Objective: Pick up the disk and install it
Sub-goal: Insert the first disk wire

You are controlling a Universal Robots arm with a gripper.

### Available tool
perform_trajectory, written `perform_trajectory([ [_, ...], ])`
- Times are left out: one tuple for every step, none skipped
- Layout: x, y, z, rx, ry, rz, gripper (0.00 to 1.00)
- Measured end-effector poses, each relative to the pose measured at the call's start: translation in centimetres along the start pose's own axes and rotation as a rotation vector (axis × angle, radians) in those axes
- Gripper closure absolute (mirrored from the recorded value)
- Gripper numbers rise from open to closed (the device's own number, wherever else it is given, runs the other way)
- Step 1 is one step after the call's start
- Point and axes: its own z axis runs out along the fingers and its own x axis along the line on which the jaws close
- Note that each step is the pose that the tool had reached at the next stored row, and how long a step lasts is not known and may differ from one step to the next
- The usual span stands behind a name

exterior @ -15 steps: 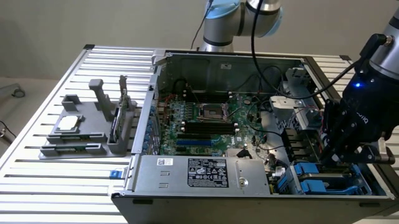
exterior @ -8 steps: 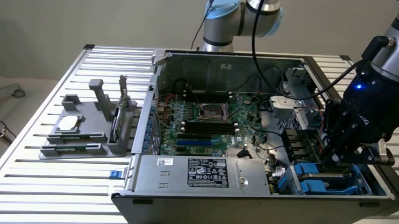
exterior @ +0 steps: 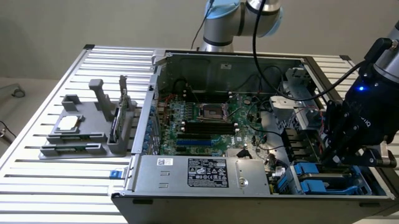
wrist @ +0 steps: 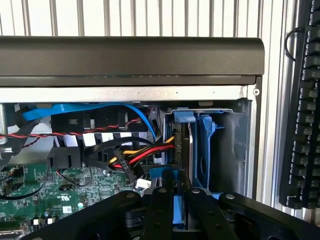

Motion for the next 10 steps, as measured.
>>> perform_trajectory([
  [-0.06,0.00,0.01,0.0001,0.0012,0.000,0.84],
  [-0.13,0.01,0.02,0.0002,0.0024,0.000,0.84],
  [-0.19,0.01,0.03,0.0002,0.0039,0.000,0.84],
  [-0.26,0.01,0.04,0.0003,0.0052,0.000,0.84],
  [-0.32,0.01,0.05,0.0003,0.0067,0.000,0.84],
  [-0.38,0.02,0.07,0.0004,0.0084,0.000,0.84],
  [-0.43,0.02,0.08,0.0004,0.0096,0.000,0.84],
  [-0.48,0.02,0.10,0.0004,0.0110,0.000,0.84],
  [-0.52,0.02,0.13,0.0005,0.0123,0.000,0.84],
  [-0.56,0.02,0.15,0.0005,0.0132,0.000,0.84],
])
